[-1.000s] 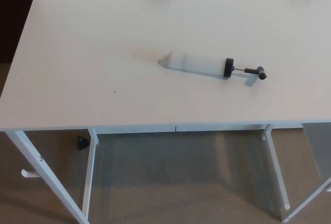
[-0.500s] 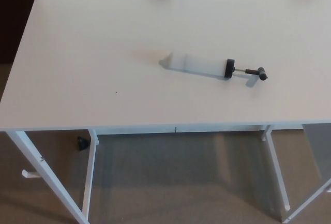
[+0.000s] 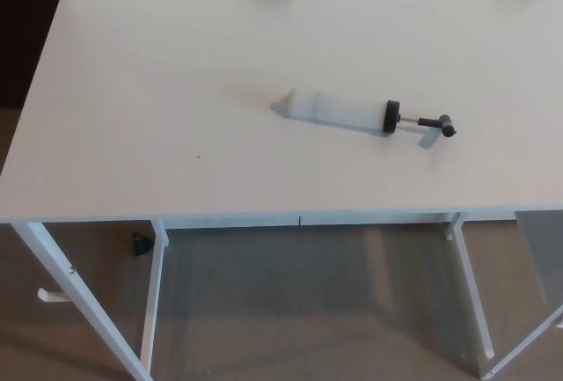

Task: The robot walks towards a desk on which an air pump is kept in the middle. It lifts it up and holds it with its left hand and uses its right hand to compress it by pushing its handle inwards.

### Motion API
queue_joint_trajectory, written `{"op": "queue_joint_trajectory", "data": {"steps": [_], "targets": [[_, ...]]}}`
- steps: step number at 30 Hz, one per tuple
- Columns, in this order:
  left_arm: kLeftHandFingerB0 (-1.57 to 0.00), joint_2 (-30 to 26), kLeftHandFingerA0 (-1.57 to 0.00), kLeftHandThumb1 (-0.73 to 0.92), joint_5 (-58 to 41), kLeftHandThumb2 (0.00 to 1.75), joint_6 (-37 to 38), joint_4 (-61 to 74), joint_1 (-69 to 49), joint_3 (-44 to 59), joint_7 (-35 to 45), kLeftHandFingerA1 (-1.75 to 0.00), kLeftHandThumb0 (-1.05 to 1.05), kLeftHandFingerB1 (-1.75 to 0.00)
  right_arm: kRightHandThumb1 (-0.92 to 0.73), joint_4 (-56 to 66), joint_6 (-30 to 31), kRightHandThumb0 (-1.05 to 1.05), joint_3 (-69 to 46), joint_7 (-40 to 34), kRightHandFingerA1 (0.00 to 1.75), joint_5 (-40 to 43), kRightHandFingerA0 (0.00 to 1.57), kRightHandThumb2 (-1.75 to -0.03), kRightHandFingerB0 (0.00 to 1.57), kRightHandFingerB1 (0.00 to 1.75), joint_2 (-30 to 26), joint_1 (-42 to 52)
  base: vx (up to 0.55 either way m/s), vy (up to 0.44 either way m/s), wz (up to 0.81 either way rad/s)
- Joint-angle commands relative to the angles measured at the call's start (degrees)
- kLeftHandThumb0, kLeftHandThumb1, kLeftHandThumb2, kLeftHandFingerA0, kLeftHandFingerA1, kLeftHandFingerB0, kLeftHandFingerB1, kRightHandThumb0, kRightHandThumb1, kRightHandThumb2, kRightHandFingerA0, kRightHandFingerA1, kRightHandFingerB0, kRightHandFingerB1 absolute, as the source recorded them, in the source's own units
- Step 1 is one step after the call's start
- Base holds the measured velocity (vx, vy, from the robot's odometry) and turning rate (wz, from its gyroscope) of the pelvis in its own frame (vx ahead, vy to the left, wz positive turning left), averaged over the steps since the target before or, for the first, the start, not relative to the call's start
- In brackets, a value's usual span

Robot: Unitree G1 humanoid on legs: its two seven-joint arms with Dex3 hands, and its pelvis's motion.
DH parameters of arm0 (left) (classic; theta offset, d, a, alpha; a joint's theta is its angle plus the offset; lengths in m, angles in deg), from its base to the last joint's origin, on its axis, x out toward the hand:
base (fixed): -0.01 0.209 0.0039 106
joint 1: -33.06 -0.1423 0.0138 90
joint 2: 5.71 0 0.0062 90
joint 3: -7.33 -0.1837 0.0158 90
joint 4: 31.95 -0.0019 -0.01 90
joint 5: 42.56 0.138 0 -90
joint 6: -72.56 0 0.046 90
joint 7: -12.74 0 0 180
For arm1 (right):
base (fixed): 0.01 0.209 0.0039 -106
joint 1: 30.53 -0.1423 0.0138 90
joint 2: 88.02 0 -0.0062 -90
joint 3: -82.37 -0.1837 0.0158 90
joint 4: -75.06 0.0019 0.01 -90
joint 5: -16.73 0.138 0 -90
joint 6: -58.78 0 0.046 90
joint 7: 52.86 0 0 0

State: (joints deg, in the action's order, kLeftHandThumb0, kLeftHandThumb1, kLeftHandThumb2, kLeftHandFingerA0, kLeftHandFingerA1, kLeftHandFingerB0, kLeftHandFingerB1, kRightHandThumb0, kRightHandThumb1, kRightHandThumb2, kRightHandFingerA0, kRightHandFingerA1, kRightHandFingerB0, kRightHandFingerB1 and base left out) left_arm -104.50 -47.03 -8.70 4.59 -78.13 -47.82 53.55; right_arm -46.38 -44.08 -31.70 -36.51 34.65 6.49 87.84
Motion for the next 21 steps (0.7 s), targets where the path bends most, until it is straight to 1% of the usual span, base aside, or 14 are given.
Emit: {"op": "queue_joint_trajectory", "data": {"steps": [1, 2, 3, 4, 6, 7, 9, 10, 11, 12, 13, 14, 20, 21], "targets": [[-0.05, -1.19, -0.06, 0.60, -15.86, 0.97, -10.01, -8.05, 6.60, 9.06, 8.76, -0.45, -0.76, -0.35, -0.70, -8.24, 11.13, -0.80, -14.11, 15.09, 0.45, 22.32, 0.11, -1.02, 0.05, 0.33, 0.12, -4.52, 0.00, 0.000, 0.00], [-0.05, -1.32, -0.06, 0.60, -15.90, 0.97, -10.04, -8.28, 6.76, 9.20, 9.08, -0.45, -0.76, -0.35, -0.70, -8.29, 11.37, -0.80, -14.44, 15.17, 0.45, 22.34, 0.11, -1.02, 0.05, 0.33, 0.11, -4.54, 0.00, 0.000, 0.00], [-0.07, -1.37, -0.05, 0.67, -15.95, 0.97, -9.91, -8.08, 6.98, 9.29, 9.44, -0.41, -0.90, -0.34, -0.89, -9.22, 12.42, -0.78, -15.39, 15.79, 0.32, 23.01, 0.17, -0.68, 0.11, 0.22, -0.22, -4.98, 0.00, 0.000, 0.00], [-0.05, -1.39, -0.03, 0.62, -16.07, 0.98, -10.02, -7.72, 7.27, 9.39, 9.65, -0.43, -0.78, -0.34, -0.92, -10.57, 13.75, -0.76, -16.52, 16.22, 0.31, 23.79, 0.18, -0.69, 0.10, 0.21, -0.69, -5.79, 0.00, 0.000, 0.00], [-0.05, -1.45, -0.03, 0.62, -16.17, 0.98, -10.16, -7.50, 7.68, 9.58, 9.98, -0.43, -0.78, -0.34, -0.92, -12.27, 15.31, -0.76, -17.99, 16.86, 0.31, 24.52, 0.18, -0.69, 0.10, 0.21, -1.23, -6.82, 0.00, 0.000, 0.00], [-0.12, -1.30, -0.16, 0.78, -16.11, 0.63, -10.23, -7.15, 7.78, 9.55, 9.73, -0.34, -0.74, -0.25, -0.92, -12.07, 15.64, -0.76, -18.37, 16.95, 0.32, 24.77, 0.17, -0.69, 0.10, 0.23, -1.16, -6.94, 0.00, 0.000, 0.00], [-0.12, -1.14, -0.16, 0.78, -15.98, 0.63, -10.24, -6.82, 7.89, 9.53, 9.45, -0.34, -0.74, -0.25, -0.92, -11.79, 15.91, -0.76, -18.87, 17.22, 0.32, 24.86, 0.17, -0.69, 0.10, 0.23, -1.02, -7.04, 0.00, 0.000, 0.00], [-0.12, -1.09, -0.01, 0.61, -16.14, 0.97, -10.79, -6.68, 7.88, 9.62, 9.53, -0.42, -0.76, -0.35, -0.76, -11.62, 15.98, -0.79, -19.12, 17.45, 0.46, 24.94, 0.10, -1.09, 0.00, 0.29, -0.89, -7.11, 0.00, 0.000, 0.00], [-0.12, -1.09, -0.01, 0.61, -16.14, 0.97, -10.79, -6.68, 7.88, 9.62, 9.53, -0.42, -0.76, -0.35, -0.76, -11.62, 15.98, -0.79, -19.12, 17.45, 0.46, 24.94, 0.10, -1.09, 0.00, 0.29, -0.89, -7.11, 0.00, 0.000, 0.00], [-0.13, -0.98, -0.11, 0.77, -16.27, 0.65, -11.22, -6.36, 7.67, 9.62, 9.72, -0.31, -0.76, -0.22, -0.73, -11.41, 16.47, -0.78, -19.58, 17.57, 0.42, 25.22, 0.08, -0.98, 0.07, 0.34, -0.80, -7.23, 0.00, 0.000, 0.00], [-0.13, -0.85, -0.11, 0.77, -16.40, 0.65, -11.67, -6.01, 7.43, 9.64, 9.97, -0.31, -0.76, -0.22, -0.73, -11.23, 17.14, -0.78, -20.25, 17.79, 0.42, 25.51, 0.08, -0.98, 0.07, 0.34, -0.72, -7.42, 0.00, 0.000, 0.00], [-0.08, -0.80, -0.06, 0.63, -16.32, 0.98, -11.50, -6.01, 7.39, 9.65, 9.81, -0.44, -0.79, -0.36, -0.71, -11.54, 17.17, -0.82, -20.49, 18.12, 0.42, 25.41, 0.10, -0.98, 0.07, 0.32, -0.85, -7.70, 0.00, 0.000, 0.00], [-0.08, -0.98, -0.09, 0.64, -16.61, 0.97, -11.07, -6.84, 7.75, 9.80, 9.86, -0.45, -0.80, -0.40, -0.64, -11.79, 17.56, -0.73, -21.52, 19.04, 0.47, 24.73, 0.11, -1.03, 0.01, 0.34, -1.04, -8.91, 0.00, 0.000, 0.00], [-0.03, -0.96, -0.08, 0.68, -16.68, 0.97, -11.02, -6.79, 7.72, 9.76, 9.98, -0.43, -0.87, -0.36, -0.85, -11.81, 17.63, -0.79, -21.67, 19.03, 0.32, 24.63, 0.17, -0.66, 0.09, 0.25, -1.02, -8.99, 0.00, 0.000, 0.00]]}}
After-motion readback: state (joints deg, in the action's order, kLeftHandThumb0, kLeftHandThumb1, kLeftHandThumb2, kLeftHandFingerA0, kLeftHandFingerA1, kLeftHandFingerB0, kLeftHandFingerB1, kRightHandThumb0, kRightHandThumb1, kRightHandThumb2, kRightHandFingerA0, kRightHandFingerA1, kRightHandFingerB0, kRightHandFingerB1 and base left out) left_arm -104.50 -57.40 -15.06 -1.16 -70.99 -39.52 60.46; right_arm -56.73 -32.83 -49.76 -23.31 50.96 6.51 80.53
